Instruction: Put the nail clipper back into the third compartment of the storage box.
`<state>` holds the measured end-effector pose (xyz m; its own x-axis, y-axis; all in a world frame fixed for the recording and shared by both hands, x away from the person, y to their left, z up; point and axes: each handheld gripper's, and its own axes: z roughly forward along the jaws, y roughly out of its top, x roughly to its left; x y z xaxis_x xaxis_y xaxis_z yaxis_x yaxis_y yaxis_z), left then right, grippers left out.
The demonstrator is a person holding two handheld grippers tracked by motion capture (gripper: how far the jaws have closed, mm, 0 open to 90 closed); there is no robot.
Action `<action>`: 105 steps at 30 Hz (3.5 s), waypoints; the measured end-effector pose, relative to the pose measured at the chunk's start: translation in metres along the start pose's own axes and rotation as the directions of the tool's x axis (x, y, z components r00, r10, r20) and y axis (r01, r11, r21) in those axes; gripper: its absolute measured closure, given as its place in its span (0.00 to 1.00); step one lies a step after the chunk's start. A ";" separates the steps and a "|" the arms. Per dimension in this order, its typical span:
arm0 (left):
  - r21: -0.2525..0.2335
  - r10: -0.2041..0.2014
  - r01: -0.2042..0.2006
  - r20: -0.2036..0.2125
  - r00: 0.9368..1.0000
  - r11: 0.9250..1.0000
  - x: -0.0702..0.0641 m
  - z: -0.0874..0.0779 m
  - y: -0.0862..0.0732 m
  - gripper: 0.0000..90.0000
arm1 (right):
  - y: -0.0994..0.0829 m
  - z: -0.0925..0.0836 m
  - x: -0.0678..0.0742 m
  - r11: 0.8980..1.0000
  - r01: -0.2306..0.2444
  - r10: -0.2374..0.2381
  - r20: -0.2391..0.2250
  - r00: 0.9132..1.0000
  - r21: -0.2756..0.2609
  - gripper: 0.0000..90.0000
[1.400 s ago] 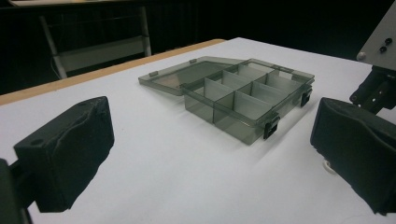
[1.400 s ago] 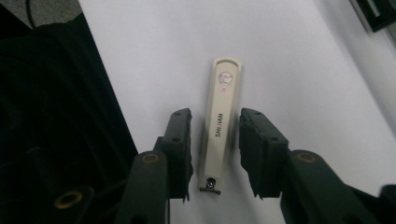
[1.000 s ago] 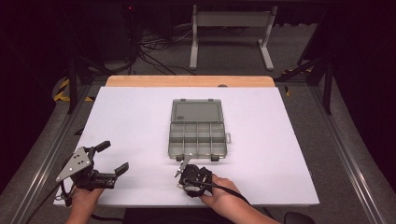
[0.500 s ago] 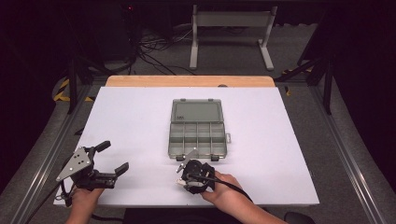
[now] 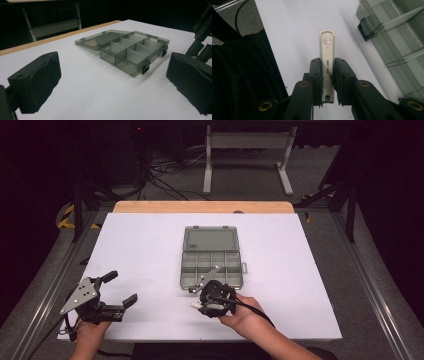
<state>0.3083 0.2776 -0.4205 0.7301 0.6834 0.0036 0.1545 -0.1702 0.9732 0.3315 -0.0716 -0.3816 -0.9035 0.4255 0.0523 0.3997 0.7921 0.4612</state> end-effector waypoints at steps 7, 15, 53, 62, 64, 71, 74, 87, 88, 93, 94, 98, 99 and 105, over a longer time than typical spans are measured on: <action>0.001 -0.002 0.002 -0.003 1.000 1.000 0.000 0.000 0.000 0.00 | 0.005 -0.013 -0.005 1.000 0.012 -0.011 0.015 1.000 -0.028 0.86; 0.003 -0.002 0.002 -0.002 1.000 1.000 0.000 0.000 0.000 0.00 | 0.010 -0.027 -0.012 0.998 0.015 -0.013 0.029 1.000 -0.059 0.86; 0.008 -0.007 0.007 0.004 1.000 1.000 0.001 0.001 0.000 0.01 | 0.037 -0.050 -0.087 0.980 -0.006 0.026 0.097 0.995 -0.199 0.86; 0.009 -0.006 0.006 0.005 1.000 1.000 0.001 0.001 0.000 0.01 | 0.041 -0.044 -0.106 0.976 -0.018 0.043 0.110 0.993 -0.217 0.86; 0.009 -0.007 0.007 0.004 1.000 1.000 0.001 0.001 0.000 0.01 | 0.041 -0.043 -0.109 0.975 -0.021 0.047 0.113 0.993 -0.221 0.86; 0.010 -0.006 0.006 0.005 1.000 1.000 0.001 0.001 -0.001 0.01 | 0.044 -0.038 -0.122 0.968 -0.024 0.060 0.137 0.989 -0.249 0.86; 0.010 -0.006 0.006 0.004 1.000 1.000 0.002 0.001 -0.001 0.01 | 0.044 -0.034 -0.129 0.969 -0.031 0.069 0.145 0.987 -0.245 0.86; 0.017 -0.007 0.007 0.010 1.000 1.000 0.002 0.001 -0.001 0.01 | 0.043 -0.022 -0.153 0.966 -0.071 0.113 0.161 0.980 -0.247 0.86; 0.017 -0.007 0.007 0.010 1.000 1.000 0.002 0.001 -0.001 0.01 | 0.043 -0.022 -0.153 0.966 -0.071 0.113 0.161 0.980 -0.247 0.86; 0.018 -0.003 0.003 0.011 1.000 1.000 0.003 0.001 -0.001 0.00 | 0.036 -0.016 -0.155 0.967 -0.076 0.118 0.160 0.980 -0.244 0.86; 0.018 -0.003 0.003 0.011 1.000 1.000 0.002 0.001 -0.001 0.00 | 0.035 -0.015 -0.156 0.966 -0.078 0.118 0.156 0.981 -0.245 0.86; 0.017 -0.006 0.006 0.013 1.000 1.000 0.002 0.002 -0.001 0.00 | 0.031 -0.011 -0.157 0.972 -0.069 0.105 0.152 0.983 -0.225 0.86; 0.018 -0.004 0.003 0.014 1.000 1.000 0.002 0.002 -0.001 0.00 | 0.030 -0.010 -0.157 0.973 -0.065 0.100 0.151 0.983 -0.223 0.86; 0.013 -0.003 0.003 0.010 1.000 1.000 0.002 0.003 -0.001 0.00 | 0.025 -0.004 -0.161 0.973 -0.078 0.110 0.140 0.984 -0.217 0.86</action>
<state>0.3116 0.2775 -0.4222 0.7366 0.6764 -0.0014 0.1649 -0.1775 0.9702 0.4859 -0.1219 -0.3754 -0.8233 0.5672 -0.0214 0.4262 0.6426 0.6367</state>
